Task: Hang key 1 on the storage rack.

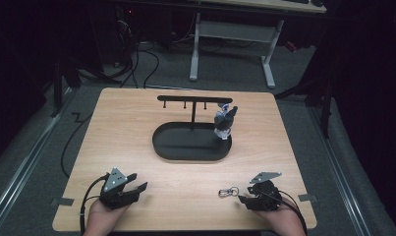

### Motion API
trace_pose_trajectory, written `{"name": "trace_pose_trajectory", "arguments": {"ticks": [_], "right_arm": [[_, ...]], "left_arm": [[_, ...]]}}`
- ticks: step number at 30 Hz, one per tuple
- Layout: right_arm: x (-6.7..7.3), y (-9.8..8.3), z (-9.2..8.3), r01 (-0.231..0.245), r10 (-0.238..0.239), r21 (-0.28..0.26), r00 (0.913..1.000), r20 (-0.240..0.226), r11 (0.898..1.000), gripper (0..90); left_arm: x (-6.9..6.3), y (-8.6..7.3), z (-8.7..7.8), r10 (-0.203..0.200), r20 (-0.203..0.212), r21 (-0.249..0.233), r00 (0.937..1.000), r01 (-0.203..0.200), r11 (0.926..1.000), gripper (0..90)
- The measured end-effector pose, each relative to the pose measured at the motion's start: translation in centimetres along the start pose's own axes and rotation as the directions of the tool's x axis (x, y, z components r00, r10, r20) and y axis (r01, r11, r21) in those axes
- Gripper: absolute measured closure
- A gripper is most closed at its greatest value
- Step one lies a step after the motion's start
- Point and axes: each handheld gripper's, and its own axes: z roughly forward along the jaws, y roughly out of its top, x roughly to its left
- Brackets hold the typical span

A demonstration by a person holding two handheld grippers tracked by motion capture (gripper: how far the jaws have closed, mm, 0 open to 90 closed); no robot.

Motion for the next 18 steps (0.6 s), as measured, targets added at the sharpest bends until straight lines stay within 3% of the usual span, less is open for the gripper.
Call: {"name": "trace_pose_trajectory", "arguments": {"ticks": [8, 18], "right_arm": [[-0.5, 1.4, 0.0, -0.010, 0.013, 0.120, 0.9994, -0.032, 0.993, 42.3], [-0.6, 3.4, 0.3, 0.030, -0.019, 0.250, 0.9988, -0.045, 0.968, 39.8]], "left_arm": [[0.0, 0.1, 0.1, -0.003, 0.006, -0.007, 1.0000, 0.003, 1.0000, 45.3], [0.0, -0.1, 0.3, 0.010, -0.002, 0.008, 0.9999, -0.010, 0.9999, 44.6]]}}
